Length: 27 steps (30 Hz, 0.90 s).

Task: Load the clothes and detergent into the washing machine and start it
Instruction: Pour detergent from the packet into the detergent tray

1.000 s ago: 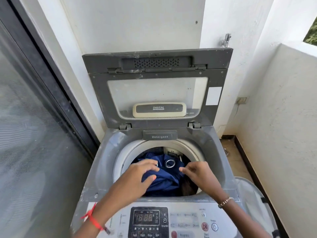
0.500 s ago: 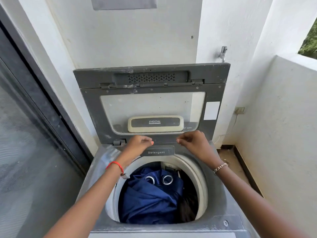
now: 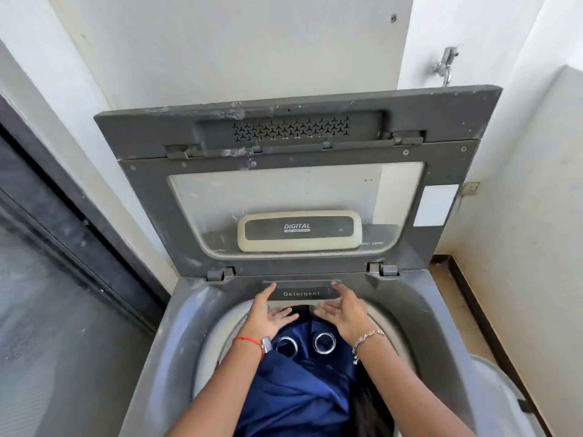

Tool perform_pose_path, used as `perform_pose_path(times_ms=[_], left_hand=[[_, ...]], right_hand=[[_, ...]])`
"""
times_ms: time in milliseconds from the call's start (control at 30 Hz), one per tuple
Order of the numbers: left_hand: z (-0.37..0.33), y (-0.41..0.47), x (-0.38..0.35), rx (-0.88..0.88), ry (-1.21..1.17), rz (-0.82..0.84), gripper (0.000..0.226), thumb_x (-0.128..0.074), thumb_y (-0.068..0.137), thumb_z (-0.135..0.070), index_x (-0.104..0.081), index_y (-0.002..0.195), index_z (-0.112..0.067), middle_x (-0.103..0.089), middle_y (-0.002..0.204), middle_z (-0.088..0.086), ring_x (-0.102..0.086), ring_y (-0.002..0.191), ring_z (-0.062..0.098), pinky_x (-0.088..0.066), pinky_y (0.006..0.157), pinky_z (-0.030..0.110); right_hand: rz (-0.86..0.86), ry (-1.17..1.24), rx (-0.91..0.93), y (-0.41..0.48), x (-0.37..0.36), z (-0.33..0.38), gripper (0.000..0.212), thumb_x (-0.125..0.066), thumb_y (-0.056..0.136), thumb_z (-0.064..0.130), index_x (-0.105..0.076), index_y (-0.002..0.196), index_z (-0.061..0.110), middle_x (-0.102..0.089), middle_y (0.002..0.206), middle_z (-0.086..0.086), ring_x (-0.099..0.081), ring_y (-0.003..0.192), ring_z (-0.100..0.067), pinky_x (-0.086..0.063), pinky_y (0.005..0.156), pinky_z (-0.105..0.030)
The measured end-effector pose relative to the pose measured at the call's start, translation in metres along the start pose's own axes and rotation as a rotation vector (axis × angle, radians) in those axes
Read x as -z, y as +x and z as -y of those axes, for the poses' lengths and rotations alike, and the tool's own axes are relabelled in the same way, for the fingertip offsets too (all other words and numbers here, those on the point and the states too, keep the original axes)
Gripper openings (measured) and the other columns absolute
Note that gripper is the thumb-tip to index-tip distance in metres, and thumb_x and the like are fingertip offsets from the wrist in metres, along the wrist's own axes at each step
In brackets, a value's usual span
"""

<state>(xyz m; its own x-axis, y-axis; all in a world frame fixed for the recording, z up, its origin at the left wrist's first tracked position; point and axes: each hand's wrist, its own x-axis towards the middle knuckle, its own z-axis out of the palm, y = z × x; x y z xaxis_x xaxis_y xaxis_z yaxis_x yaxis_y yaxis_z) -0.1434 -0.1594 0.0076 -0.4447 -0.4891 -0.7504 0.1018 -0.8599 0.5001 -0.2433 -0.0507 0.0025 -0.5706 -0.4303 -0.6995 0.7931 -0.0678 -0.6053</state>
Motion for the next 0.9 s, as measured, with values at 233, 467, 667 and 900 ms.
perform_pose_path(times_ms=[233, 467, 667, 900], left_hand=[[0.005, 0.025, 0.003, -0.055, -0.036, 0.025, 0.063, -0.058, 0.09, -0.018, -0.025, 0.14, 0.002, -0.035, 0.132, 0.025, -0.036, 0.131, 0.04, -0.036, 0.104, 0.052], [0.019, 0.034, 0.006, -0.184, -0.046, 0.011, 0.019, -0.061, 0.088, -0.016, -0.053, 0.097, -0.001, -0.052, 0.099, 0.011, -0.058, 0.085, 0.028, -0.051, 0.084, 0.041], [0.027, 0.042, 0.004, -0.281, -0.015, -0.062, 0.02, -0.063, 0.088, -0.021, -0.055, 0.089, -0.003, -0.061, 0.095, 0.02, -0.061, 0.088, 0.03, -0.056, 0.073, 0.036], [0.035, 0.048, -0.005, -0.344, -0.037, -0.201, 0.028, -0.063, 0.088, -0.024, -0.053, 0.092, 0.002, -0.052, 0.096, 0.023, -0.056, 0.106, 0.037, -0.059, 0.055, 0.03]], right_hand=[[0.026, 0.23, -0.061, 0.025, 0.0, -0.006, 0.041, -0.061, 0.084, 0.008, -0.044, 0.119, -0.006, -0.043, 0.122, -0.041, -0.051, 0.111, -0.049, -0.048, 0.09, -0.045], [-0.082, 0.253, 0.028, 0.03, 0.001, -0.014, 0.036, -0.071, 0.076, 0.004, -0.05, 0.103, -0.006, -0.04, 0.129, -0.043, -0.06, 0.098, -0.045, -0.06, 0.057, -0.033], [-0.15, 0.342, 0.07, 0.031, 0.0, -0.024, 0.006, -0.05, 0.09, 0.002, -0.051, 0.086, -0.002, -0.051, 0.072, -0.021, -0.057, 0.067, -0.032, -0.059, 0.058, -0.037], [-0.119, 0.361, 0.1, 0.029, -0.008, -0.022, 0.016, -0.057, 0.083, -0.005, -0.05, 0.07, 0.003, -0.045, 0.072, -0.013, -0.051, 0.066, -0.027, -0.06, 0.068, -0.037]])
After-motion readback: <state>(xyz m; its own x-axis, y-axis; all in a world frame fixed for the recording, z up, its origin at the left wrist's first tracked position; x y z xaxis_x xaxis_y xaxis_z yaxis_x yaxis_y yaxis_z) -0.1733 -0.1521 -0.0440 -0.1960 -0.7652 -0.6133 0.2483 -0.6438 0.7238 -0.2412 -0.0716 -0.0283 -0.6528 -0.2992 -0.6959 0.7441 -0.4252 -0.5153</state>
